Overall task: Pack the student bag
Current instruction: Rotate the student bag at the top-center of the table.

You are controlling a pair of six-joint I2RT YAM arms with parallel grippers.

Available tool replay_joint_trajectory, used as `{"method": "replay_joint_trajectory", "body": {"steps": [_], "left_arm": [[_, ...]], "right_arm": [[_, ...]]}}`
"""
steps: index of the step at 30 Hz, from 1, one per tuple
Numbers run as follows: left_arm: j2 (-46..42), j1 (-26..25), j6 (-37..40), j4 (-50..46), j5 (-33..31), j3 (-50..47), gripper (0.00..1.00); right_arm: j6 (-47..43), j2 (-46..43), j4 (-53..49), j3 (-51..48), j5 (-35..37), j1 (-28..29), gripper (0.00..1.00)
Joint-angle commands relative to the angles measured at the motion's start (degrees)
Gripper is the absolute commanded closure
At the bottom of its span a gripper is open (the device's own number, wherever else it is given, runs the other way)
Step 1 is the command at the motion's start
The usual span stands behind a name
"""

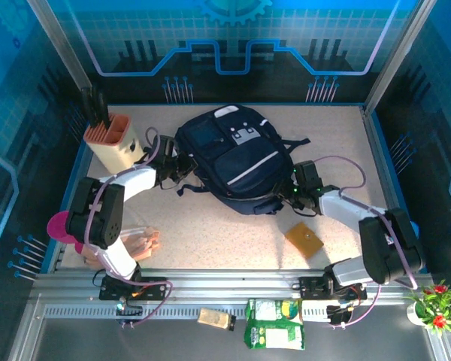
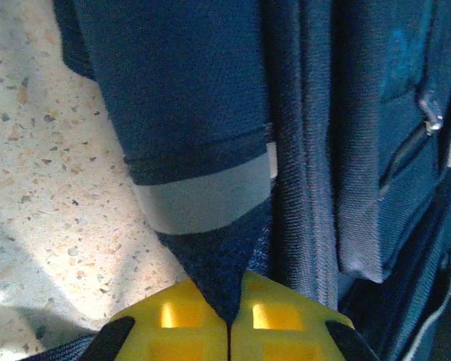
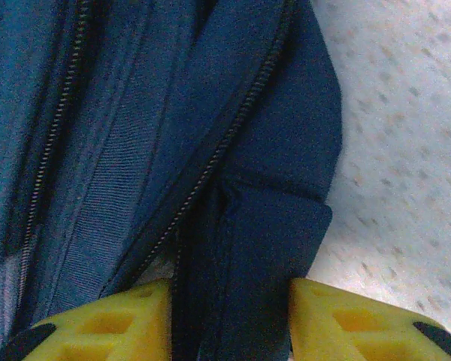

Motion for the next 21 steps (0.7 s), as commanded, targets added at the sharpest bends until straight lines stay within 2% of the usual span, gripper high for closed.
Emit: {"method": "replay_joint_trajectory", "body": {"steps": [1, 7, 11, 17, 21], "left_arm": [[-4.14, 0.07, 0.54, -0.26, 1.8, -1.07, 1.0], [-5.99, -2.44, 0.18, -1.34, 2.95, -2.58, 1.0], [-5.65, -5.04, 0.18, -2.01, 2.57, -2.62, 1.0], [-4.62, -6.35, -0.36, -1.63, 1.76, -1.92, 1.0], [-4.35, -6.54, -0.36, -1.3, 1.54, -1.38, 1.0]], "right_arm": [[-4.91, 3.69, 5.87, 6.43, -0.49, -0.27, 0.6], [-11.84, 14.35, 7.4, 17.48, -2.41, -2.83, 0.61], [-14.79, 18.67, 4.12, 22.49, -4.15, -4.65, 0.57], [-18.29, 12.28, -2.81, 20.78, 2.79, -6.31, 0.37], [-20.12, 4.95, -8.05, 18.57, 7.12, -5.73, 0.32]]}}
